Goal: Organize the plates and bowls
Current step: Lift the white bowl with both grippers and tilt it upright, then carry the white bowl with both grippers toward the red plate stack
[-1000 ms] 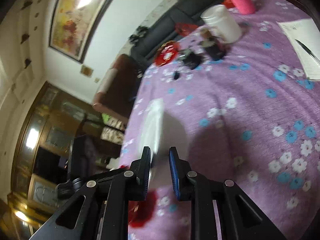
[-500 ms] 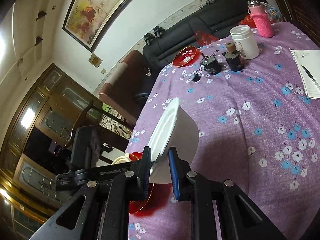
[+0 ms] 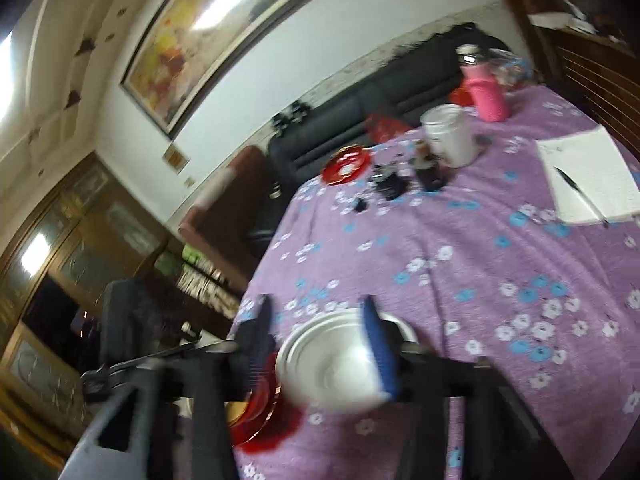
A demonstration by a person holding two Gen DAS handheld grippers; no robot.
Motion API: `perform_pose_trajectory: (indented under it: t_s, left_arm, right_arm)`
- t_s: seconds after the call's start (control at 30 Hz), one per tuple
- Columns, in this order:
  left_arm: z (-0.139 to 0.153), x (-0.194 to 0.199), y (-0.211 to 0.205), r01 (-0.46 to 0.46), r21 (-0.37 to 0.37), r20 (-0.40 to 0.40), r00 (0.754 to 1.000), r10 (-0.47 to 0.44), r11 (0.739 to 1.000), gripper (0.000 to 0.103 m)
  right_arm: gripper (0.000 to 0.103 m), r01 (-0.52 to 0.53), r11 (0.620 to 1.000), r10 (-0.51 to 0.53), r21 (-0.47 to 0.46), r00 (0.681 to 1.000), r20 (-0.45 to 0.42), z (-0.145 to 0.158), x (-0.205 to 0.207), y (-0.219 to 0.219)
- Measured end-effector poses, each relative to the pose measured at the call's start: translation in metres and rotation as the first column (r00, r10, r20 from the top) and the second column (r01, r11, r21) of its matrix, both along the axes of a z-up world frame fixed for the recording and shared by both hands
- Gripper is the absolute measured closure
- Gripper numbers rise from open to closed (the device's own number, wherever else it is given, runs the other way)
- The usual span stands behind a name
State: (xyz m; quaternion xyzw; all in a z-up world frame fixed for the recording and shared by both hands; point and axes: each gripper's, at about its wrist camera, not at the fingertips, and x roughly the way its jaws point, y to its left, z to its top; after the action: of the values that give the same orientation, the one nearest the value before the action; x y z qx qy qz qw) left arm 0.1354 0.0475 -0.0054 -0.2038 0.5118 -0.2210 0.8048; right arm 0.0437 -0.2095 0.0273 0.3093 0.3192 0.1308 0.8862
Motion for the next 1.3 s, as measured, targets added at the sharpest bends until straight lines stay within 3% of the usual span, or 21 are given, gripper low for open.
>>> perform_pose_trajectory:
  t_s: [0.2, 0.53, 0.6, 0.63, 0.83, 1.0, 1.3]
  left_arm:
    - [-0.022, 0.010, 0.005, -0.039, 0.014, -0.058, 0.998, 0.039, 0.999, 0.035]
    - [-0.044, 0.020, 0.015, -0.081, 0.026, -0.103, 0.991, 0.084, 0.996, 0.035]
    - [-0.046, 0.020, 0.016, -0.081, 0.025, -0.108, 0.991, 0.083, 0.996, 0.035]
    - [-0.047, 0.019, 0.017, -0.080, 0.027, -0.109, 0.991, 0.082, 0.996, 0.035]
    - [-0.044, 0.018, 0.019, -0.073, 0.030, -0.096, 0.992, 0.076, 0.997, 0.035]
    - [-0.050, 0.021, 0.011, -0.066, 0.008, -0.110, 0.992, 0.067, 0.998, 0.035]
    - [-0.054, 0.021, -0.001, -0.049, 0.012, -0.119, 0.992, 0.050, 0.999, 0.035]
  right_arm:
    - [0.037, 0.014, 1.000, -0.014, 0.000, 0.996, -0.089, -0.033, 0.009, -0.016]
    - [0.037, -0.111, 0.989, 0.082, -0.097, 0.961, -0.264, -0.104, 0.045, 0.037]
    - [0.044, -0.126, 0.983, 0.084, -0.130, 0.954, -0.287, -0.116, 0.050, 0.045]
    - [0.055, -0.119, 0.979, 0.065, -0.168, 0.953, -0.295, -0.120, 0.052, 0.046]
    - [0.058, -0.026, 0.897, -0.100, -0.442, 0.961, -0.259, -0.131, 0.046, 0.025]
    - [0.058, -0.016, 0.912, -0.116, -0.409, 0.948, -0.296, -0.144, 0.043, -0.001]
    - [0.058, -0.035, 0.887, -0.110, -0.461, 0.953, -0.283, -0.139, 0.047, 0.009]
